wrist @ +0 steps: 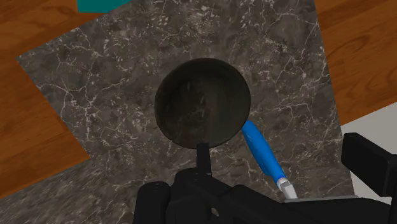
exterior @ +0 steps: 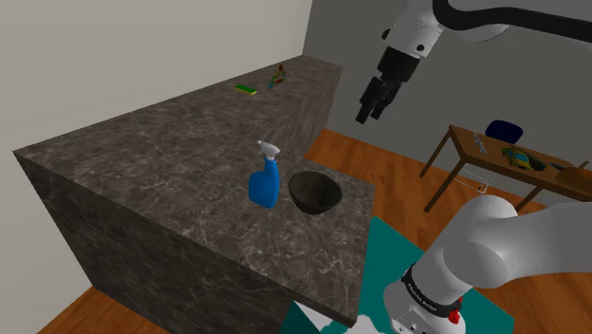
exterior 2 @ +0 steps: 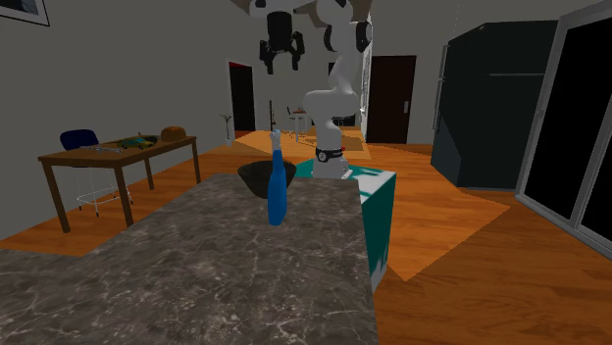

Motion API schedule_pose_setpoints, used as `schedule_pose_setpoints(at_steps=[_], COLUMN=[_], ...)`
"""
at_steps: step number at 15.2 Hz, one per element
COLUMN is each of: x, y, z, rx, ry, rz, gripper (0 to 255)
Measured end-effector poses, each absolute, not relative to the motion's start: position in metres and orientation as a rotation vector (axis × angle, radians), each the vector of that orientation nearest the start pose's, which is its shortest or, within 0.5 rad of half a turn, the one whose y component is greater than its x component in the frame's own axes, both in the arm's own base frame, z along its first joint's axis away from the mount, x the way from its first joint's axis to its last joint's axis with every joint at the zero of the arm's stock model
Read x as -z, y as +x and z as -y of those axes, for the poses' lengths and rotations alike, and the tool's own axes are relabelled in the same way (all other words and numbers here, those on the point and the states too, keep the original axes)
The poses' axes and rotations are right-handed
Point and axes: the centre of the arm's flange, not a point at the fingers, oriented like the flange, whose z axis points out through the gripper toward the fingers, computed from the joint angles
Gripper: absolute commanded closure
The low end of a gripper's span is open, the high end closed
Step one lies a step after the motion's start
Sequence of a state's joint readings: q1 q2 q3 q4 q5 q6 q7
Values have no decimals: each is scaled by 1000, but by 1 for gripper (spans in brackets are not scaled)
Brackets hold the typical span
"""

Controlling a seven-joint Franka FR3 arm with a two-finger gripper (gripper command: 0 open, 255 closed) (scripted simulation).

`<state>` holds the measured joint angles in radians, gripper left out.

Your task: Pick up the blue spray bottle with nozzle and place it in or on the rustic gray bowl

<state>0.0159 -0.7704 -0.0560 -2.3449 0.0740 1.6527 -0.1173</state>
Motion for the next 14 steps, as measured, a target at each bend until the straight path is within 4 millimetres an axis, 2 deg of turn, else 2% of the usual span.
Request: schedule_pose_setpoints(at_steps=[1,4,11,14], x=[-599,-586,-541,-521], y=[320,341,416,441], z=[11,-4,-49,-70], rx=[129,114,66,45], ry=[-3029,-3039,-3068,-3079], rz=[134,168,284,335], gripper=[0,0,0,0])
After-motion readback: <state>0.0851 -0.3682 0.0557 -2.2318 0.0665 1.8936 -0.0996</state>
